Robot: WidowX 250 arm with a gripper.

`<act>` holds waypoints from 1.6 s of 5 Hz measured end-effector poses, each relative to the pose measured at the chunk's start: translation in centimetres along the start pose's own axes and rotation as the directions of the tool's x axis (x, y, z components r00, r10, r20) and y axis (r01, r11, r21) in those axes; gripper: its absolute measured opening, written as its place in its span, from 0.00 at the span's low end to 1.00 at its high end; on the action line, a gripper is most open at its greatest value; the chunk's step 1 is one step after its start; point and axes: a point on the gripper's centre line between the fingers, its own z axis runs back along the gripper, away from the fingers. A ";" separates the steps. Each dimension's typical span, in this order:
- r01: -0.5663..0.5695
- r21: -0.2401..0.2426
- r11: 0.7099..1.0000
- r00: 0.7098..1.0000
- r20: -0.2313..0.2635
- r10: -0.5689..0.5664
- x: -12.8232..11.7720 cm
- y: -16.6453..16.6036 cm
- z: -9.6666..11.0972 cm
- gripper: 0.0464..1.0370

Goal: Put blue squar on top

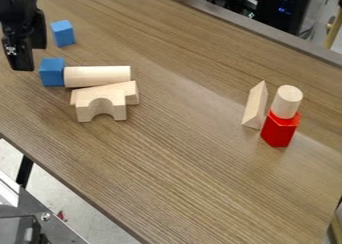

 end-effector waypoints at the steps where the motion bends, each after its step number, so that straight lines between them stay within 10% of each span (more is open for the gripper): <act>1: 0.006 0.027 1.000 1.000 -0.002 -0.006 -0.2 0.3 -0.7 0.96; 8: -0.061 -0.041 0.997 0.995 -0.082 0.058 -1.9 -1.3 -1.7 0.96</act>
